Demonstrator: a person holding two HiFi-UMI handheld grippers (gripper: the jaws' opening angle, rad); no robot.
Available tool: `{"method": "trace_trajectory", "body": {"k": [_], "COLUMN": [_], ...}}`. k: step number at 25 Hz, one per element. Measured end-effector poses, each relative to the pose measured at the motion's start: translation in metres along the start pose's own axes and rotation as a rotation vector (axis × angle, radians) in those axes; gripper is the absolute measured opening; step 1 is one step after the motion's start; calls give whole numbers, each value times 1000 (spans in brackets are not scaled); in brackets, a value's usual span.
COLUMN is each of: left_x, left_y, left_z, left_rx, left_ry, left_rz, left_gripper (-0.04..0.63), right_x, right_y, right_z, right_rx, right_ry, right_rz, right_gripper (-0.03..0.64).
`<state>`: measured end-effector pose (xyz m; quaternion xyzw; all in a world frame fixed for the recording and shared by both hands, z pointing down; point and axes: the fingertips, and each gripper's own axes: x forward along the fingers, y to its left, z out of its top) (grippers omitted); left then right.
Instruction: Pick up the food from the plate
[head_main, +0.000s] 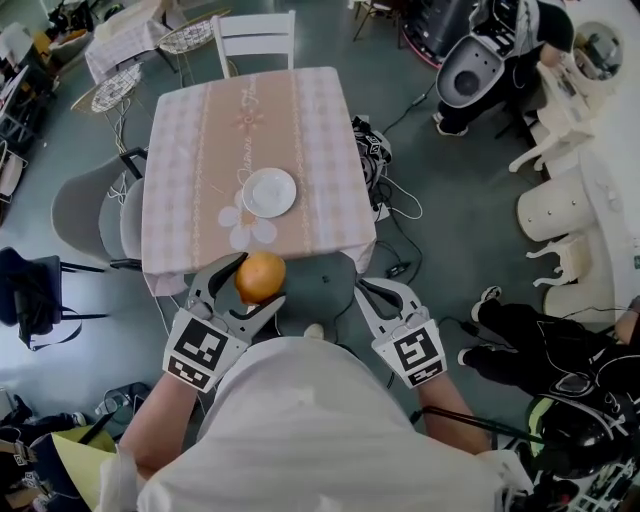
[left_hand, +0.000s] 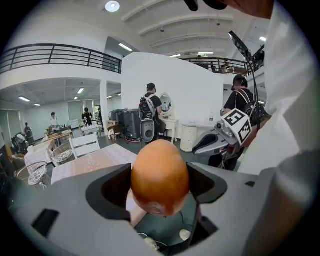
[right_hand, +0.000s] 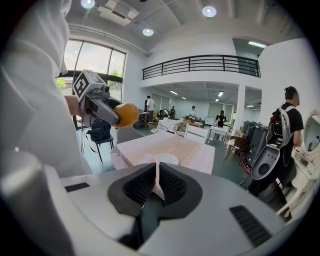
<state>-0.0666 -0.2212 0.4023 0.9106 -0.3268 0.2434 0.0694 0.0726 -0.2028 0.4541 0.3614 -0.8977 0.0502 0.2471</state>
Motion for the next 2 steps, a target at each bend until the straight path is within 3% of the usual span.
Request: {"method": "trace_trajectory", "body": {"k": [2], "left_x": [2], "left_y": [3], "left_z": [1], "left_rx": [4], "left_ry": [0], "left_rz": [-2], "left_gripper": [358], "right_x": [1], "right_y": [-2], "right_z": [2], "right_rx": [-1], "right_ry": [0], "right_rz": [-3], "right_gripper": [31]}}
